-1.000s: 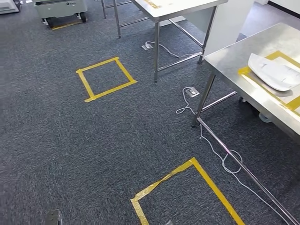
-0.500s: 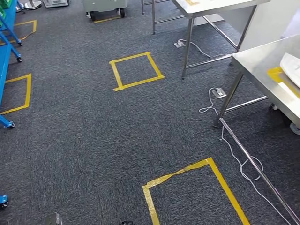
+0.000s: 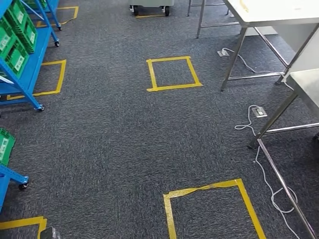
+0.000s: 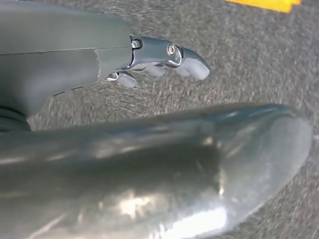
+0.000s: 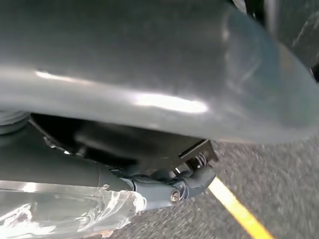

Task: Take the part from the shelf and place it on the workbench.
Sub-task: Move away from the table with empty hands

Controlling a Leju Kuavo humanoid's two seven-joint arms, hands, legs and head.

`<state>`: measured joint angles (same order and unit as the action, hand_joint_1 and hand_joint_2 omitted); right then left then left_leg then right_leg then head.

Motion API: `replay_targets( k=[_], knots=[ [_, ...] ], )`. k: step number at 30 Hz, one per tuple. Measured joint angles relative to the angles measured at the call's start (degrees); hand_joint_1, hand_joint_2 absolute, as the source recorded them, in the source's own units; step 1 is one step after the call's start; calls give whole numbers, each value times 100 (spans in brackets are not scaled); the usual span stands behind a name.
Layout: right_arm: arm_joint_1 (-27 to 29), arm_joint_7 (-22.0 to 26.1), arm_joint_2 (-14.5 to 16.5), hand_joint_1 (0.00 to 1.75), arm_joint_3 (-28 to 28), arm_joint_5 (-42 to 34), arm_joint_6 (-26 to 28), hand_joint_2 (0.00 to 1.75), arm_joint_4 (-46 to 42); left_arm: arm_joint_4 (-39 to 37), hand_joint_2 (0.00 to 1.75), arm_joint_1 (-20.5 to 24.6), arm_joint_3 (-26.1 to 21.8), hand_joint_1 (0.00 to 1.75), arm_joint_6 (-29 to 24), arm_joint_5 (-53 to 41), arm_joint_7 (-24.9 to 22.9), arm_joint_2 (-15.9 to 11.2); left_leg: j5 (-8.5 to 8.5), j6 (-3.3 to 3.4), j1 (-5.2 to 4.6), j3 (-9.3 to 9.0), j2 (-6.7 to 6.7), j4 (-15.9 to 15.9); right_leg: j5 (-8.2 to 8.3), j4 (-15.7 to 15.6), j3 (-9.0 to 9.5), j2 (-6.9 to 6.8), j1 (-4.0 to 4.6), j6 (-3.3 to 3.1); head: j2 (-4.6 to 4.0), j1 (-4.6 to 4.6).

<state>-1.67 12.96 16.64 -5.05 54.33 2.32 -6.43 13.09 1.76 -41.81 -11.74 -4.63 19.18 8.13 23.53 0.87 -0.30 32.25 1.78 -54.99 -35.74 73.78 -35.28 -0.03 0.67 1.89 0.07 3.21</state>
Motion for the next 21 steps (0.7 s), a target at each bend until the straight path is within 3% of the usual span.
replay_targets(
  k=[2,4,6,8,10,12,13,14,15,17,19,21],
  knots=[
    [-28,-227,-10,0,140,207,-281,0,-44,51,0,36,-141,0,6,151,-58,10,-24,-15,-2,20,174,-17,380,-668,389,83,-6,-32,0,-2],
    [-27,-382,-18,0,292,357,-505,0,-83,164,0,77,-288,0,40,238,-113,34,-53,-54,-4,71,326,-52,605,-1428,758,324,-31,-59,0,-1],
    [-19,-440,-23,0,426,422,-601,0,-123,340,0,102,-411,0,96,230,-228,72,-95,-122,10,154,440,-81,584,-1693,836,453,-30,-85,0,-1],
    [-15,-460,-23,0,522,443,-635,0,-167,556,0,88,-512,0,138,177,-393,115,-125,-190,35,212,519,-95,610,-1735,837,352,-17,-143,0,-6],
    [-6,-479,-22,0,597,457,-657,0,-199,737,0,70,-585,0,175,128,-507,163,-7,-238,32,343,341,-322,641,-1793,894,217,-33,-205,0,19],
    [18,-495,-25,0,645,441,-661,0,-222,895,0,51,-630,0,289,49,-623,208,288,-285,31,708,39,-996,618,-1829,937,64,-41,-230,0,48],
    [33,-494,-27,0,656,417,-660,0,-230,1002,0,14,-655,0,391,-29,-725,228,414,-309,42,929,-41,-1387,584,-1832,950,-17,-40,-232,0,52],
    [49,-482,-29,0,660,389,-658,0,-239,1128,0,-51,-684,0,502,-125,-849,244,460,-330,57,1095,-82,-1671,542,-1832,978,-95,-40,-224,0,50],
    [62,-462,-31,0,660,359,-657,0,-246,1264,0,-135,-719,0,607,-221,-983,257,403,-347,74,1168,-104,-1761,493,-1832,1022,-169,-45,-211,0,52],
    [82,-406,-32,0,662,313,-664,0,-256,1527,0,-292,-805,0,761,-377,-1202,272,13,-371,98,989,-207,-1313,381,-1827,1189,-316,-68,-162,0,52],
    [93,-347,-39,0,664,270,-688,0,-259,1731,0,-373,-913,0,877,-560,-1327,269,-285,-359,50,671,-503,-660,252,-1811,1335,-451,-61,-81,0,72],
    [95,-294,-48,0,667,208,-710,0,-260,1850,0,-394,-1022,0,1004,-811,-1370,219,-244,-255,-10,560,-659,-408,142,-1825,1406,-581,-9,-21,0,73]
  ],
)
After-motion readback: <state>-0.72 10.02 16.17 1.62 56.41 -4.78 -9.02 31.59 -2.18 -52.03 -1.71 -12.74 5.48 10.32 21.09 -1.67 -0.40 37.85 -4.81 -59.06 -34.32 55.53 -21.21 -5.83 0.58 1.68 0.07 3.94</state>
